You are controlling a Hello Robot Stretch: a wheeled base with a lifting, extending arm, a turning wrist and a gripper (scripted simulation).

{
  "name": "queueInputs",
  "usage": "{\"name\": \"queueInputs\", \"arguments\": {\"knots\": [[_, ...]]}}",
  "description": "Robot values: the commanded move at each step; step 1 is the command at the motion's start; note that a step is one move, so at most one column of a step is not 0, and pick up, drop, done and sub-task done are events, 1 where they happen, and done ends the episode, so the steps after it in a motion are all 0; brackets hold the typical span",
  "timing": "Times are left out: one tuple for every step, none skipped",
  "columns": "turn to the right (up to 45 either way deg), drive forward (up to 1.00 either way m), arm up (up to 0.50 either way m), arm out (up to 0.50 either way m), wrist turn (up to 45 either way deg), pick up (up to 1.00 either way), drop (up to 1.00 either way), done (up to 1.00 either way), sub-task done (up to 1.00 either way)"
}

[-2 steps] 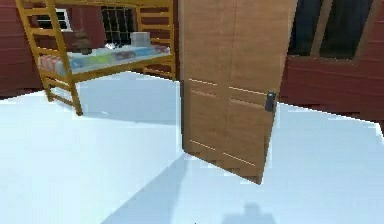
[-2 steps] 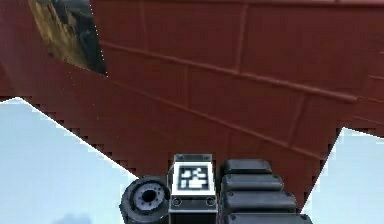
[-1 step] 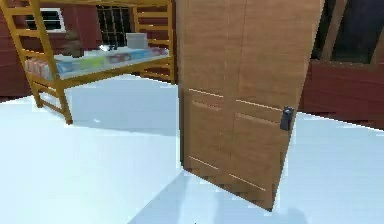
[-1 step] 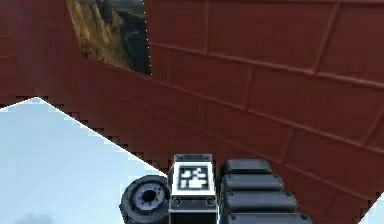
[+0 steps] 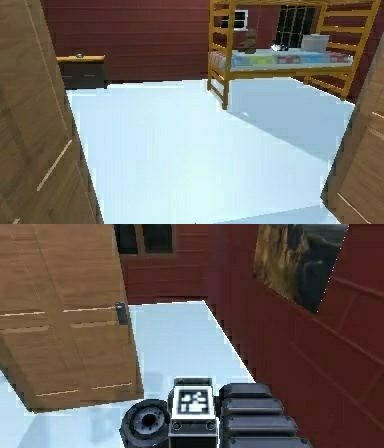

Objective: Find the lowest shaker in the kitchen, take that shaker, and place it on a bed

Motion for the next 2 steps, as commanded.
{"name": "queueInputs", "arguments": {"knots": [[0.0,1.00,0.00,0.00,0.0,0.00,0.00,0.00,0.00],[0.0,1.00,0.00,0.00,0.0,0.00,0.00,0.00,0.00]]}}
